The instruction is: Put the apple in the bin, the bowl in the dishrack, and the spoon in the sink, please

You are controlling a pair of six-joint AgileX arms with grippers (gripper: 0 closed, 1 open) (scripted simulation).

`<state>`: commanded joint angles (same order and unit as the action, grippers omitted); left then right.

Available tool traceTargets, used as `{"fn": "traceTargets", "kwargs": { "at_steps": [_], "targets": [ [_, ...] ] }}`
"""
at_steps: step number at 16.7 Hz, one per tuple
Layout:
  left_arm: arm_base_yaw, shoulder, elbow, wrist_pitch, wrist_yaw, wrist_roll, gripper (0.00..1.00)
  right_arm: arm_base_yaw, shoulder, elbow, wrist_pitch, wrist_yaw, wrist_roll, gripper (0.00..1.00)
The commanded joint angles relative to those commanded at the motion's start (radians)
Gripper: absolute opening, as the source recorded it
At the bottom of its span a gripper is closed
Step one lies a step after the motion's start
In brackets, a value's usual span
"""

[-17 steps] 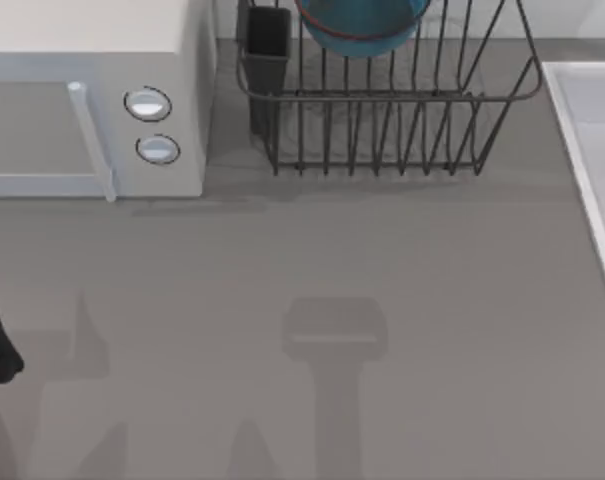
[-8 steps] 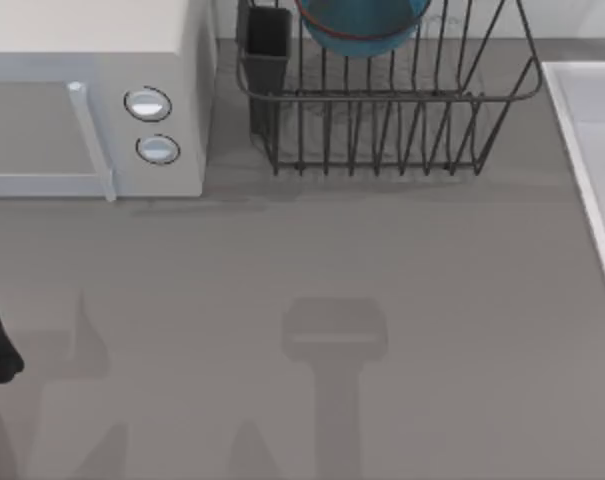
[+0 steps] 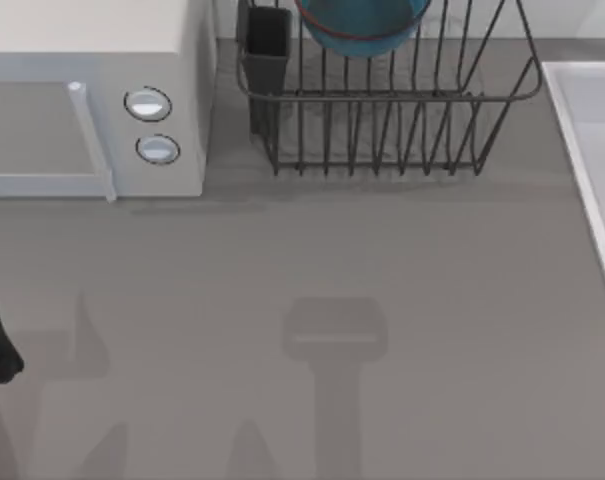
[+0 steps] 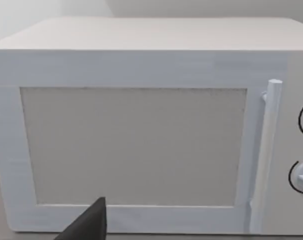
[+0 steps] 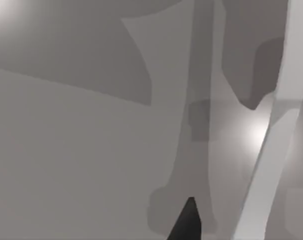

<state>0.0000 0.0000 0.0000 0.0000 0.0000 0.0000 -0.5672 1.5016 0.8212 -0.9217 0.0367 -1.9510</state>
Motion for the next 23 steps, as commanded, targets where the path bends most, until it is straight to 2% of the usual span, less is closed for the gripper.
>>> {"fn": "traceTargets", "kwargs": {
  "at_steps": [6,15,19,23],
  "targets": [
    [0.000,0.000,0.000,0.000,0.000,0.000,1.00,0.001,-0.102,0.140,-0.204,-0.001,0.008,0.00],
    [0.000,0.000,0.000,0.000,0.000,0.000,1.00,0.015,-0.047,0.208,-0.236,0.000,0.019,0.00],
    [0.000,0.000,0.000,0.000,0.000,0.000,1.00,0.064,0.146,0.438,-0.326,0.002,0.050,0.00],
    [0.000,0.000,0.000,0.000,0.000,0.000,1.00,0.140,0.421,0.826,-0.455,0.002,0.112,0.00]
  ]
}}
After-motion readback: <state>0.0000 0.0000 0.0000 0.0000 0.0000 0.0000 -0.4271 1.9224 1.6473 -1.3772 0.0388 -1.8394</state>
